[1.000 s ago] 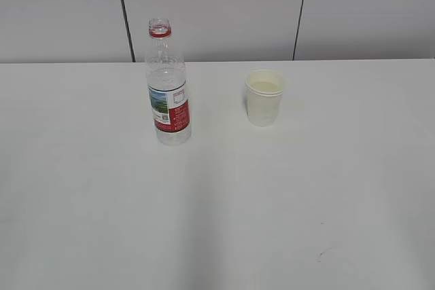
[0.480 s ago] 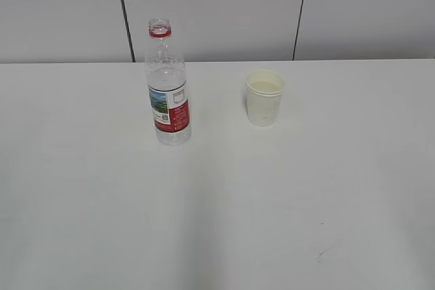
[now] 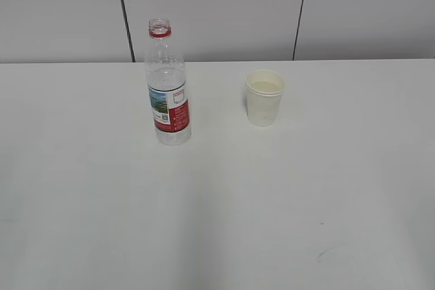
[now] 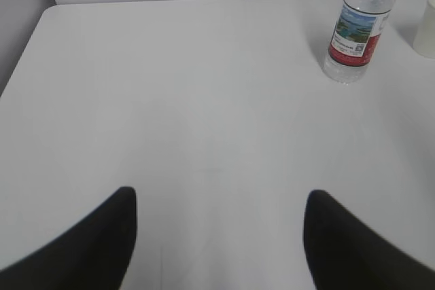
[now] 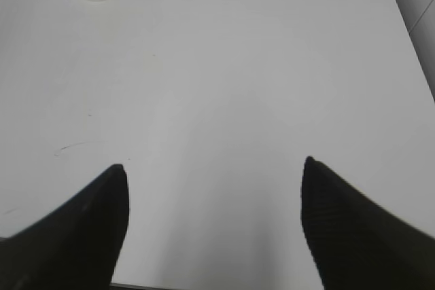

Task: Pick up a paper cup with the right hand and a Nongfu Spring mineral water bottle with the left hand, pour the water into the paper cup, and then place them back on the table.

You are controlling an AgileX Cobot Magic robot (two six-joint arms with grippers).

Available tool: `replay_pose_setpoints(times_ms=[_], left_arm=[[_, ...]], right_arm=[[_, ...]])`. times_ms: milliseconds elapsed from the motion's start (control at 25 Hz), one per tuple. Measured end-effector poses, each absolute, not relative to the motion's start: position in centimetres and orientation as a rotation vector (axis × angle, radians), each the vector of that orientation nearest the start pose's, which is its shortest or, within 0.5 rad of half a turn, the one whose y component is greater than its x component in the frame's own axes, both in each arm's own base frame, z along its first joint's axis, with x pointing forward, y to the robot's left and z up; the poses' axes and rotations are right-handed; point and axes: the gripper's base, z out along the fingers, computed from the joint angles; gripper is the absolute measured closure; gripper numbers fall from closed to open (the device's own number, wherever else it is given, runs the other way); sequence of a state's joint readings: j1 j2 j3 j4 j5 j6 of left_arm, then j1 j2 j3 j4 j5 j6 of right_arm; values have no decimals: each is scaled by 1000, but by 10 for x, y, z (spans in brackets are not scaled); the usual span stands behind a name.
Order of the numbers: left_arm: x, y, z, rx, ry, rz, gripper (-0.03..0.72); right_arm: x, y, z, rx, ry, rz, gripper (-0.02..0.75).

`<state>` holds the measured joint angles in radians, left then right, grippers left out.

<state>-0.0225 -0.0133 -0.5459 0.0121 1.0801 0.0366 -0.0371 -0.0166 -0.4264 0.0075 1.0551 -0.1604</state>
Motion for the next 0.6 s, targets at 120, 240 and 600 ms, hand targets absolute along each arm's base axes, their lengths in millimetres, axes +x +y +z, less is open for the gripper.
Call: replay_pose_setpoints(times_ms=[120,240,600], left_arm=[[-13,1,288,58,2004,23,224],[-13,1,288,58,2004,23,224],[-13,1,288,58,2004,23,224]], right_arm=[[1,1,257,-129,2094,-110,156],[1,1,257,-129,2094,-110,156],[1,1,257,-127,2094,-109,156]])
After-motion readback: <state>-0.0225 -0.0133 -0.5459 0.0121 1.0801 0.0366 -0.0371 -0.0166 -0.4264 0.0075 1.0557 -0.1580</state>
